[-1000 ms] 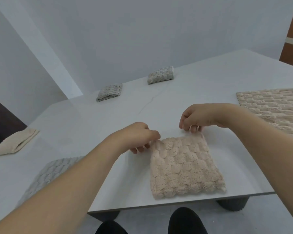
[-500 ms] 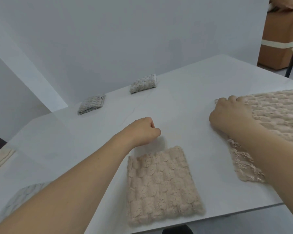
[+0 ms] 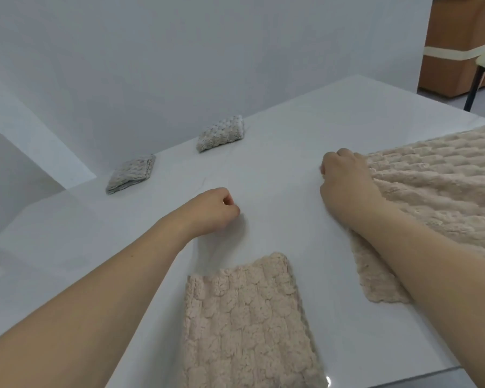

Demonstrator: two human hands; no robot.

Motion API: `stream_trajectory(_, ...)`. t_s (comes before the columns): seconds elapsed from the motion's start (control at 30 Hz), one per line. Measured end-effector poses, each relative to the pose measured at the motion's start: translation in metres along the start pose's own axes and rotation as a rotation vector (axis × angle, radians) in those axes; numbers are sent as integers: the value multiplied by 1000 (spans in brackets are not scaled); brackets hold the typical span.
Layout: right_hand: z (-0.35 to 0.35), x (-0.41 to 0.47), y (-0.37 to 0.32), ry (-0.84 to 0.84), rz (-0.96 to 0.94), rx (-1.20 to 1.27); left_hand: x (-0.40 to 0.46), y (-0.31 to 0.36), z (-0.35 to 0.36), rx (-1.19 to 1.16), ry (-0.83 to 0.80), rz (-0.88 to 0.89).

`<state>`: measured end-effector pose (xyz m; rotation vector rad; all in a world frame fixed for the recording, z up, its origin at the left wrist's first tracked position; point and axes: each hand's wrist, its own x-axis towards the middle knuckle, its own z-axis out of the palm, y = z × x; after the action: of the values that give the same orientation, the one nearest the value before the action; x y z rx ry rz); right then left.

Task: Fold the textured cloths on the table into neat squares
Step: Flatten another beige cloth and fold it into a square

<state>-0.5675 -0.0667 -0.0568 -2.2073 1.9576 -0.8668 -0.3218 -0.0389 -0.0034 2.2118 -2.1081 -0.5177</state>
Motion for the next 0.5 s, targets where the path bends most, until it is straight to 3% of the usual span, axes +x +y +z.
stream_trajectory(0.17, 16, 6, -49, -121, -108, 310, 8, -14, -4, -64, 8, -50)
stream_trajectory(0.37, 44, 9, -107, -277, -256, 494, 11, -55, -12, -182, 78, -186)
stream_trajectory(0.5, 32, 16, -94, -131, -232, 369, 22, -48, -10, -361, 96, -195)
